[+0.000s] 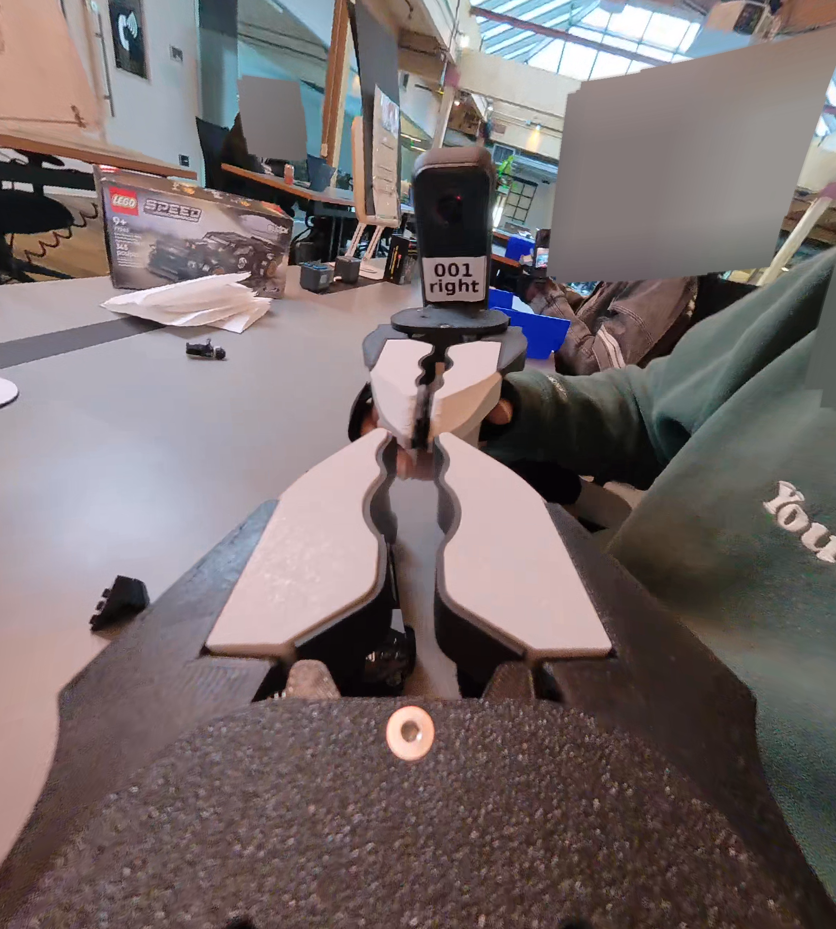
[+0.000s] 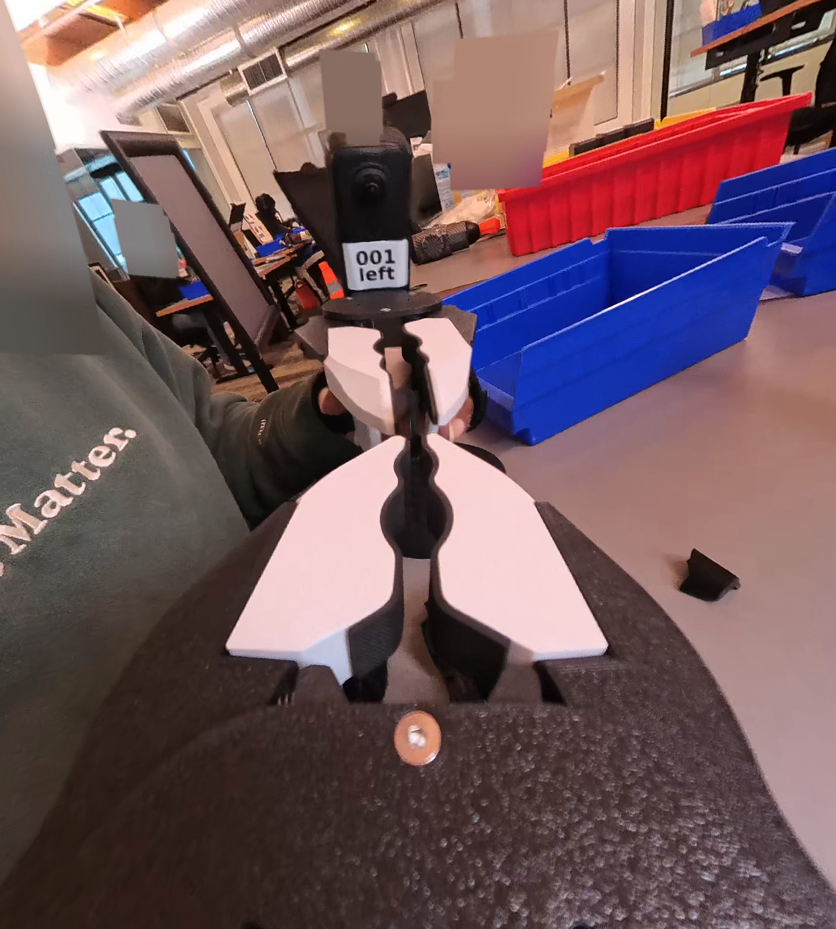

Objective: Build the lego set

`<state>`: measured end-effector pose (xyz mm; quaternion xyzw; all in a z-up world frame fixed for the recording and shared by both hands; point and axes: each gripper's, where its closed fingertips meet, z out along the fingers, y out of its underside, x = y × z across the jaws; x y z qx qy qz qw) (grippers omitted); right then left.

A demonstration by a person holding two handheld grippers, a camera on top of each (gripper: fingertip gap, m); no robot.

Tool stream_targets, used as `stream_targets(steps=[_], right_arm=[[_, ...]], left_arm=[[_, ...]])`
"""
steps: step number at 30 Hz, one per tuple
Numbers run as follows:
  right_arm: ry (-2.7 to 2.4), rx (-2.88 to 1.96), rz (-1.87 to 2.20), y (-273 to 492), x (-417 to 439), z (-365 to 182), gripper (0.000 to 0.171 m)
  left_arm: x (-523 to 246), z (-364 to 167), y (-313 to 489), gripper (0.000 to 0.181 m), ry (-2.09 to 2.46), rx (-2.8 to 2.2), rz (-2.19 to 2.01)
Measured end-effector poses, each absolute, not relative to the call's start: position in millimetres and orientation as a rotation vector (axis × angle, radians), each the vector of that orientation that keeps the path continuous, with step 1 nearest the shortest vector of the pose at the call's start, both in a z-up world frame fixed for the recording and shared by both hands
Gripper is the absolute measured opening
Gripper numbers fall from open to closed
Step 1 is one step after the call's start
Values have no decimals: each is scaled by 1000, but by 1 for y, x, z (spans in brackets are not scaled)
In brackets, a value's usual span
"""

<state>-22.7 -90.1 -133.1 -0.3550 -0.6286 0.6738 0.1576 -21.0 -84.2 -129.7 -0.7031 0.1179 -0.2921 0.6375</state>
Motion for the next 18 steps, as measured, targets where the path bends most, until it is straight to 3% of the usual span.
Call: stream_targets(steps=[6,8,9,11,18], right_arm=[[-1810,-1002,1885,-91,-15,-136,3],[-1816,-1045,1815,-82,-16,-141,5],[-1827,-1070,1778,-76,-16,-143,17],[-1819,-1107,1731,-66,-13,-139,25],[-1722,-1306,1676,-74,-18,-137,20]], left_arm=[[-6,-123,-80,3,279,-1602,-620],[-11,-129,-75,3,306,-1663,-412],[-19,-133,-73,4,327,-1708,-249],[-34,-139,-73,4,416,-1771,114],[-21,-146,-68,4,636,-1696,672]])
